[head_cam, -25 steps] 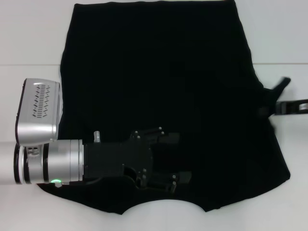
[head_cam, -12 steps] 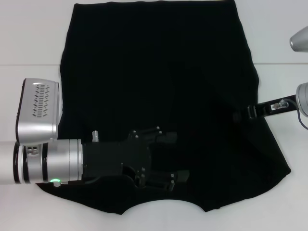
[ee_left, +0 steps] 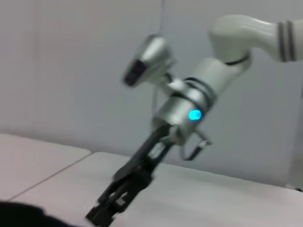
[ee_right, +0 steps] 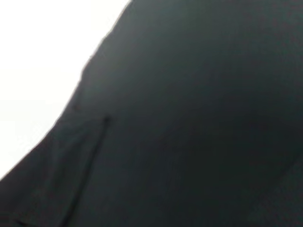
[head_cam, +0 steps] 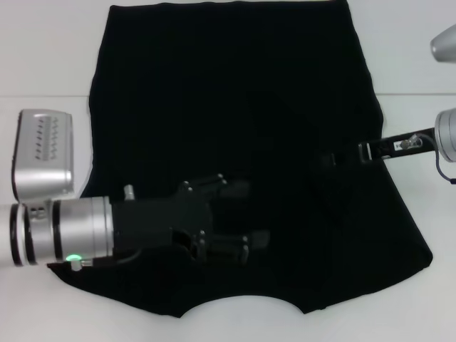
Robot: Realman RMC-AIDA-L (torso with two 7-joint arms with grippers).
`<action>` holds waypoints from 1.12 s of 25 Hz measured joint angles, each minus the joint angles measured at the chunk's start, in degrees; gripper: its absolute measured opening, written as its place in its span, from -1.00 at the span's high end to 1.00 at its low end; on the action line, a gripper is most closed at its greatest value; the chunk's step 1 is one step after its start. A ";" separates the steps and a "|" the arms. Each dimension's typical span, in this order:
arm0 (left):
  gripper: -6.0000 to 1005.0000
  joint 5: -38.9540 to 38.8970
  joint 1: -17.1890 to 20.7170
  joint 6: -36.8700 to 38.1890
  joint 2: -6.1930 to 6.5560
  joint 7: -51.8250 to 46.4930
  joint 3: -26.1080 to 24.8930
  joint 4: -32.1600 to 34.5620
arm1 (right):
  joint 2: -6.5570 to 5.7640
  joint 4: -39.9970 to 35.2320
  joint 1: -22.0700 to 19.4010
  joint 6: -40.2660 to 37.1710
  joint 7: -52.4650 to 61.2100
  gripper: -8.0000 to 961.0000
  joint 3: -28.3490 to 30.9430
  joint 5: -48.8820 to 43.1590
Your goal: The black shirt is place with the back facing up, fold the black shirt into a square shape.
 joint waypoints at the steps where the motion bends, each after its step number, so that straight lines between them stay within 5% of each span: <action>1: -0.79 0.00 0.09 -0.40 0.18 -1.30 -0.56 0.00 | 0.01 0.00 -0.13 -0.53 -1.12 0.39 0.02 1.38; 5: -0.79 0.14 1.09 -1.38 1.45 -7.36 -1.81 0.16 | 1.01 0.68 -0.77 -1.36 -8.04 0.03 0.04 7.82; 11: -0.79 5.94 5.59 -1.57 2.61 -15.91 -6.13 6.34 | 4.95 1.88 -1.86 0.35 -19.73 -0.56 -0.04 13.95; 22: -0.78 19.61 10.24 -2.43 3.22 -31.36 -21.92 15.72 | 5.62 4.62 -1.17 3.48 -21.39 -0.60 -0.51 15.02; 28: -0.78 25.13 10.28 -6.76 3.52 -40.41 -24.26 16.32 | 5.68 4.35 -0.81 3.05 -22.80 -0.59 -0.51 15.05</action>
